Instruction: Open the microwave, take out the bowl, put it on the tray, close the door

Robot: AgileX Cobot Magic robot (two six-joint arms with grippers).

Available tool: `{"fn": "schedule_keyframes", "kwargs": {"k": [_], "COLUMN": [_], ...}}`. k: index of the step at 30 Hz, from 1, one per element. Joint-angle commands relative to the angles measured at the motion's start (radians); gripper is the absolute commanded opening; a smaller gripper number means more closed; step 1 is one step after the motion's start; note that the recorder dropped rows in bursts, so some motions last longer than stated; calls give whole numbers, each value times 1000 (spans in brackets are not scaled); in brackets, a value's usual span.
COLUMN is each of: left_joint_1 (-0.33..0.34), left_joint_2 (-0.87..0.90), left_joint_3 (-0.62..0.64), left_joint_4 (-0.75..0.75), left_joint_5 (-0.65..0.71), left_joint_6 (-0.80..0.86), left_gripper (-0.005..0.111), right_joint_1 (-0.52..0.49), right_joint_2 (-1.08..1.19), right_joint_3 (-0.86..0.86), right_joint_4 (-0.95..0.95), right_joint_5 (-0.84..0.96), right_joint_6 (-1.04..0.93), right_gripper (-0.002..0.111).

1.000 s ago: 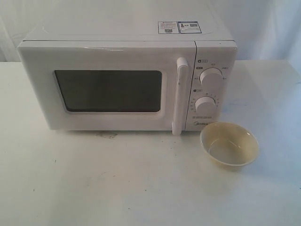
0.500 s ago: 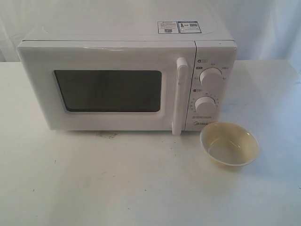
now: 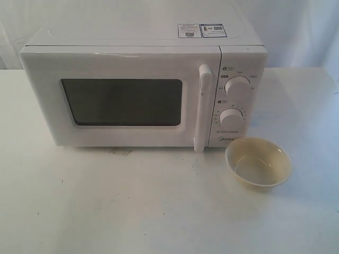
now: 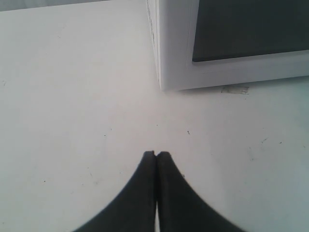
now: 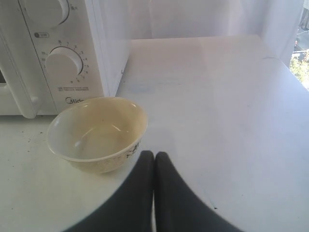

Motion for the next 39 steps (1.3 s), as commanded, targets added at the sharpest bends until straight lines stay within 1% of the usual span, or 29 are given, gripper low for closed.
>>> {"fn": "schedule_keyframes", "kwargs": {"k": [1, 28, 34, 37, 39], "left_joint_1": [1, 7, 77, 107, 124], "left_joint_2": [-10, -10, -23, -41, -61], "left_joint_3": [2, 2, 3, 38, 84], "left_joint_4": [-2, -2, -4, -8, -8], "left_joint_5": [3, -9, -109, -211, -307], "left_joint_6": [0, 7, 7, 7, 7], "left_gripper": [0, 0, 0, 0, 0], "right_joint_1": [-1, -1, -1, -1, -1], "right_joint_2": [-6, -6, -6, -6, -6], "right_joint_3": [4, 4, 4, 4, 4], "right_joint_4": [-10, -10, -10, -10, -10], "right_joint_5": [2, 2, 2, 2, 2], "right_joint_6": [-3, -3, -3, -3, -3], "right_gripper": [0, 0, 0, 0, 0]}}
